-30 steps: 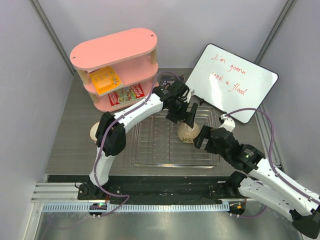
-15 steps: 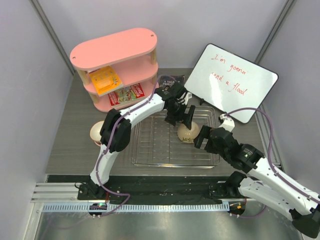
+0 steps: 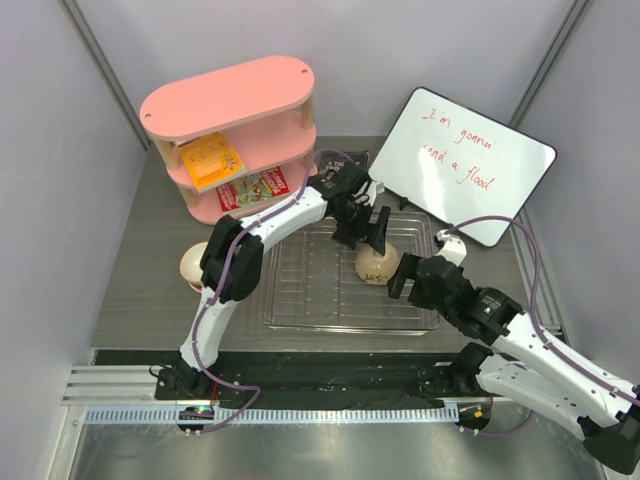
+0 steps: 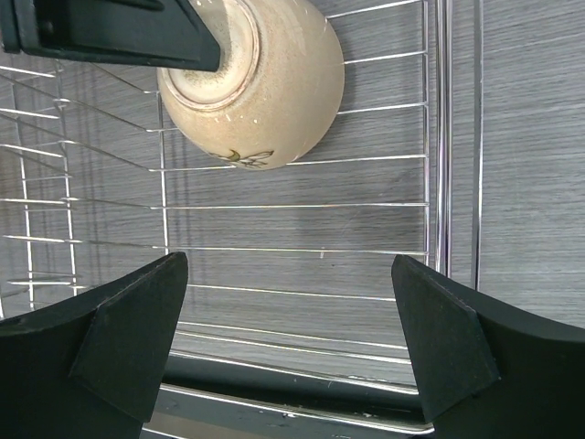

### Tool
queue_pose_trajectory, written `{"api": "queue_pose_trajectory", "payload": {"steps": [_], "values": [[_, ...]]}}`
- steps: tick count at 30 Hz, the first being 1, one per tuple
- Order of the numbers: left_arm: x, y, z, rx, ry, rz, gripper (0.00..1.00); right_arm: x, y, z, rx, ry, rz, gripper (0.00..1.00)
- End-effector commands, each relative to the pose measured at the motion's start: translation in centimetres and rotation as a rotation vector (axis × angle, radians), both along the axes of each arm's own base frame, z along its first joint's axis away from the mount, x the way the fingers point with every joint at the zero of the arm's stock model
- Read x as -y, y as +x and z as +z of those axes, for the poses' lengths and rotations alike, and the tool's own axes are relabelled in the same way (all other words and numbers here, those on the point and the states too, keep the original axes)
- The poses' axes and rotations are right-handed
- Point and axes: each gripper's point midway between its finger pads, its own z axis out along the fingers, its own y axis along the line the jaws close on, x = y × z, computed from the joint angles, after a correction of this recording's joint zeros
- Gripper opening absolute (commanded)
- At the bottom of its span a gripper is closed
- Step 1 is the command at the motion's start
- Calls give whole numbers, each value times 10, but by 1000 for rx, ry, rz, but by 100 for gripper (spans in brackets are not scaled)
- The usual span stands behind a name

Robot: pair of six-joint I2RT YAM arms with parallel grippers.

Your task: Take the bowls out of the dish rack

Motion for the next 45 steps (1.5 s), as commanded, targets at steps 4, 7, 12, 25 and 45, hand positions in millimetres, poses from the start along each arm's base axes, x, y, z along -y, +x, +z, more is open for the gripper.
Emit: {"api": "queue_pose_trajectory", "payload": {"steps": [4, 7, 12, 25, 45], "values": [[-7, 3, -33, -34, 48, -5, 93, -2, 7, 1, 28, 9, -14, 100], [-11, 2, -34, -31, 79, 3, 92, -2, 7, 0, 26, 13, -14, 100], [-16, -5, -37, -10, 137, 26, 91, -3, 7, -1, 26, 18, -15, 100], [8, -46, -30, -35, 71, -36, 89, -3, 6, 1, 34, 34, -16, 100], [-3, -43, -66, -97, 247, 126, 89, -5, 9, 1, 28, 11, -12, 100]]}}
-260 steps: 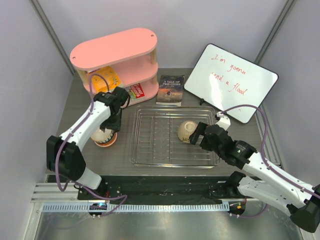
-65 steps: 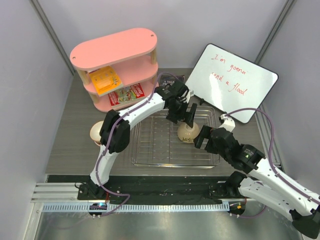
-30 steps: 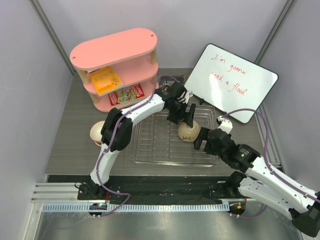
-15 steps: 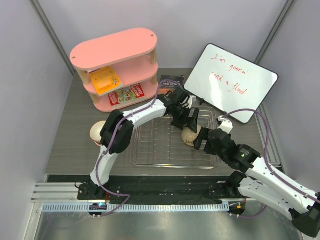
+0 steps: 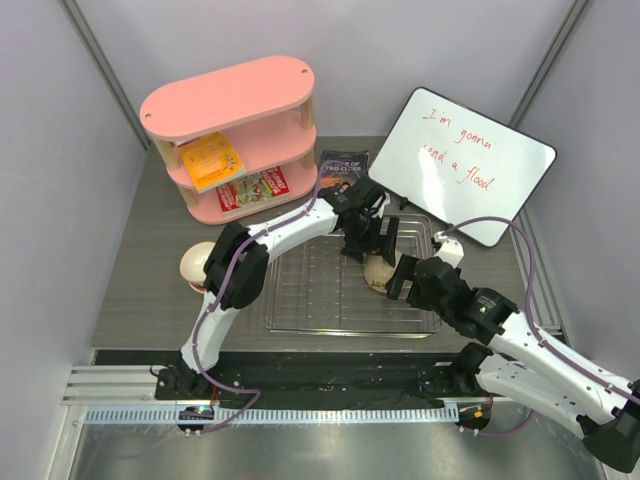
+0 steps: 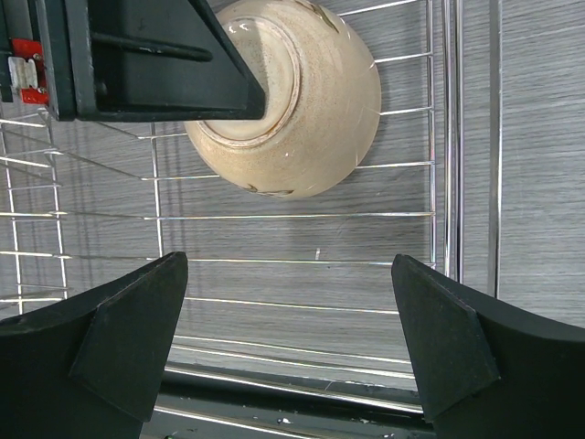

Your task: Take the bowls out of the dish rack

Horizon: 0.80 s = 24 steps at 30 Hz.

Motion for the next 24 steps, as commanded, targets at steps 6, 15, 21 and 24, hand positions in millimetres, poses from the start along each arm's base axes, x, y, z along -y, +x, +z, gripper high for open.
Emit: {"api": "queue_pose_trajectory", "payload": {"steps": [6, 15, 21, 24], "values": [[-12, -12, -73, -102, 131, 15, 89, -2, 8, 15, 49, 28, -16, 100], [-12, -28, -100, -195, 102, 26, 88, -3, 8, 14, 41, 23, -13, 100], [-8, -39, -115, -258, 68, 28, 88, -1, 7, 15, 50, 34, -17, 100], [-8, -40, -117, -264, 70, 28, 88, -1, 6, 13, 46, 35, -16, 100]]}}
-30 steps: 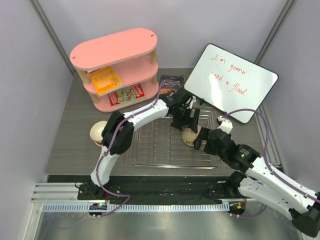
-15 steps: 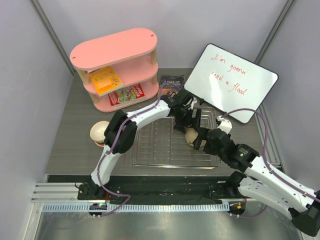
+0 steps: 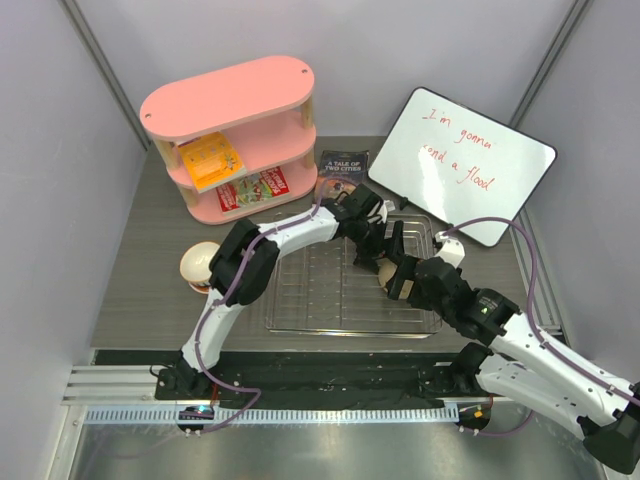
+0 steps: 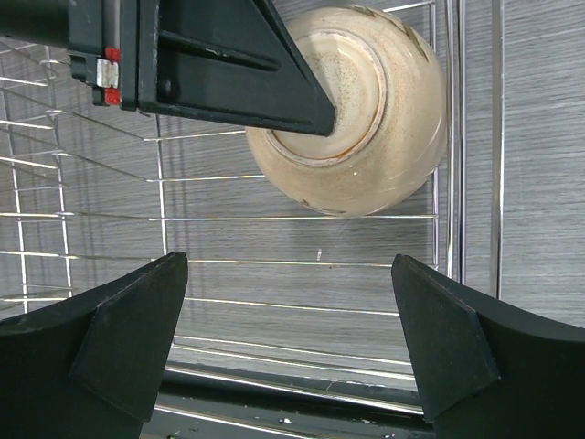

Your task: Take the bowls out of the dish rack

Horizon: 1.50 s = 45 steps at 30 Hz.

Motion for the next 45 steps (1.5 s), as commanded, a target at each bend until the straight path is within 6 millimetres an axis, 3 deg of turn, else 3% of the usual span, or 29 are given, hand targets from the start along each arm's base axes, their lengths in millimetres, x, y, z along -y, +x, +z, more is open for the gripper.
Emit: {"api": "queue_pose_trajectory", "payload": {"steps": [1, 9, 16, 25, 28, 29, 30, 31, 33, 34, 35, 38, 45], "values": [[-45, -24, -103, -77, 300, 14, 88, -2, 6, 11, 40, 30, -17, 100], [-42, -31, -124, -133, 289, 25, 88, -2, 6, 10, 38, 32, -18, 100], [-39, -39, -125, -168, 240, 20, 84, 0, 5, 10, 42, 32, -21, 100], [-47, -42, -112, -131, 227, 4, 44, -1, 6, 11, 41, 34, -25, 100], [-49, -48, -122, -162, 225, 3, 22, -2, 5, 11, 35, 38, -24, 100], [-49, -50, -123, -172, 216, 5, 10, -2, 6, 12, 37, 40, -24, 100], [-48, -52, -124, -183, 196, 7, 6, -2, 6, 13, 40, 40, -24, 100], [-40, -52, -120, -192, 146, 14, 6, -1, 6, 13, 40, 39, -27, 100], [-40, -59, -120, -225, 116, 15, 25, 0, 6, 14, 44, 37, -25, 100], [-39, -62, -119, -234, 101, 10, 36, 0, 6, 15, 47, 37, -25, 100], [-40, -64, -118, -235, 100, 10, 58, 0, 6, 16, 49, 37, -26, 100], [-38, -63, -115, -234, 86, 14, 65, -1, 6, 15, 45, 34, -24, 100], [-30, -65, -111, -281, 20, 19, 60, 0, 7, 16, 48, 26, -26, 100]]}}
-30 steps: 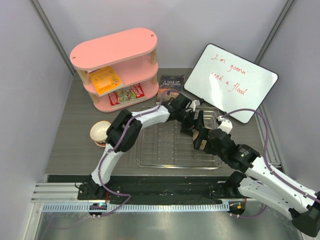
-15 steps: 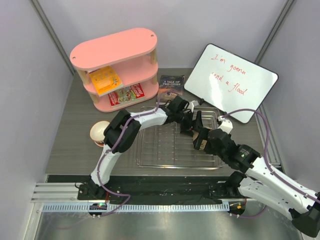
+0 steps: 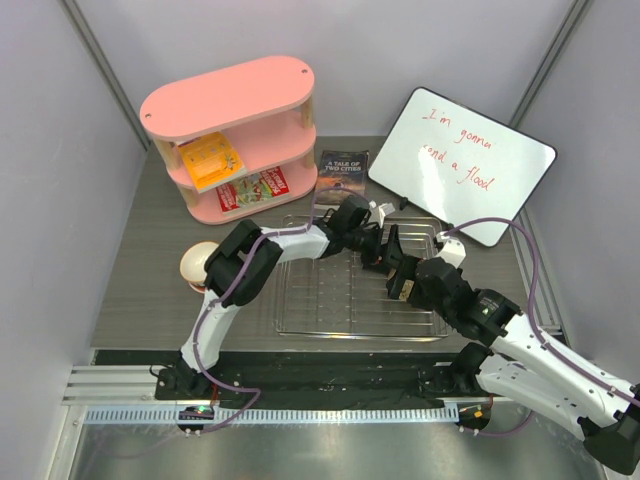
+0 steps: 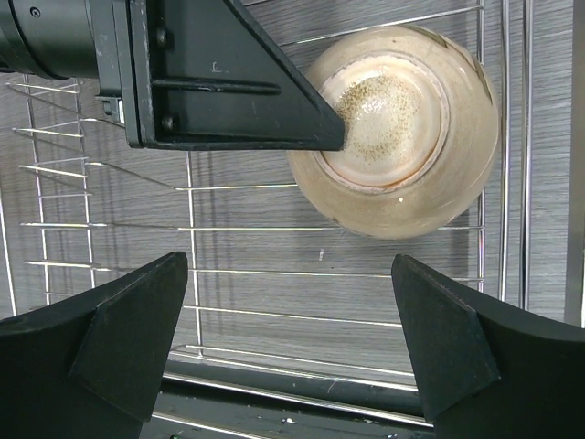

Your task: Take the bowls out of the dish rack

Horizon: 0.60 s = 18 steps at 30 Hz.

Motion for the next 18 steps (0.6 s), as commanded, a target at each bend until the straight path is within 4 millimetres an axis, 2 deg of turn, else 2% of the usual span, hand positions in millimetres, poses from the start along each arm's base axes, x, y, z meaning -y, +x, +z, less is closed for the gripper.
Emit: {"api": "queue_pose_trajectory", "payload": {"steps": [1, 5, 7, 9, 10, 12, 13, 16, 18], "values": [[-45, -59, -109, -333, 316, 17, 60, 0, 8, 13, 42, 15, -22, 100], [-43, -62, -113, -357, 294, 7, 58, 2, 6, 9, 35, 11, -23, 100], [-43, -62, -115, -365, 291, 12, 49, 2, 5, 8, 35, 13, -25, 100], [-42, -62, -114, -375, 283, 13, 46, 2, 5, 7, 35, 16, -27, 100], [-43, -62, -115, -385, 285, 12, 36, 3, 4, 6, 35, 17, -25, 100], [-41, -60, -113, -372, 268, 11, 25, 3, 4, 6, 35, 15, -28, 100], [-41, -60, -112, -372, 265, 11, 11, 3, 3, 4, 32, 14, -27, 100], [-41, -57, -110, -378, 262, 18, 0, 4, 4, 4, 33, 10, -30, 100], [-41, -53, -105, -368, 256, 26, 0, 4, 4, 4, 31, 8, -32, 100]]}}
